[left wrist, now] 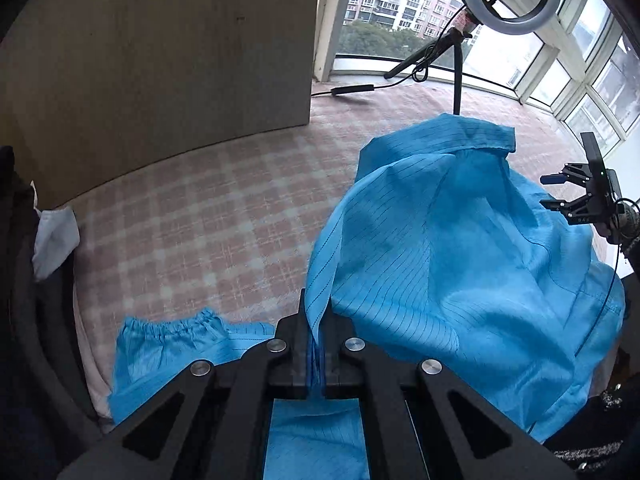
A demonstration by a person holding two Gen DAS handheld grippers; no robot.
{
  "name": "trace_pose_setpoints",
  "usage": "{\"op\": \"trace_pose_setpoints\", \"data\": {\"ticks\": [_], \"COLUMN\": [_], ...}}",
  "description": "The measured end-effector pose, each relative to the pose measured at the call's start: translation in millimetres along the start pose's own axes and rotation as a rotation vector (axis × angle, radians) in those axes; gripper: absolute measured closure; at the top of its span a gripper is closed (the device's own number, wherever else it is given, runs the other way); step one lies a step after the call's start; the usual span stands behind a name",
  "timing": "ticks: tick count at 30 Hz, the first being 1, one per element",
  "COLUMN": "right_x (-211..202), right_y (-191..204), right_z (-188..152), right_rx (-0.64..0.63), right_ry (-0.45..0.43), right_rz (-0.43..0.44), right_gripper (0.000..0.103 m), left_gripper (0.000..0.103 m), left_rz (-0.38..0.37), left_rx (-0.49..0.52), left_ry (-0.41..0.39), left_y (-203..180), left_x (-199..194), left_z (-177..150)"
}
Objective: Fold clothes
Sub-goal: 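Hold the coat with the left tool while the right tool regrasps the coat edge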
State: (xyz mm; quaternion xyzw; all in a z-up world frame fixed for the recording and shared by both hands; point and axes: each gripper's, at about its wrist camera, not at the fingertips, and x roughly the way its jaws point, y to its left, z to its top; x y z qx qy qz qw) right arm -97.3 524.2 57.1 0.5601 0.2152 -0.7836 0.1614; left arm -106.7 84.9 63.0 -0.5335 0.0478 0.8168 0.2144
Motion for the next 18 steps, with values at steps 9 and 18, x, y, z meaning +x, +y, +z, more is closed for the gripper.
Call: {"op": "trace_pose_setpoints", "data": {"ticks": [9,18], "right_x": [12,-22], "right_y": [-24,-84], "right_z": [-18,-20], "right_rx": [0.022,0.303], "right_ry": [0.035,-0.114], "right_rz": [-0.061,-0.161], "right_gripper": [0.078,0.098], "left_gripper": [0.102,0.102], "left_rz": [-0.001,0.039], "left_rx": [0.031,0.078], "left_ry": [0.014,0.003], "left_y": [-30,-42], "left_x": [17,13], "left_z": [4,10]}}
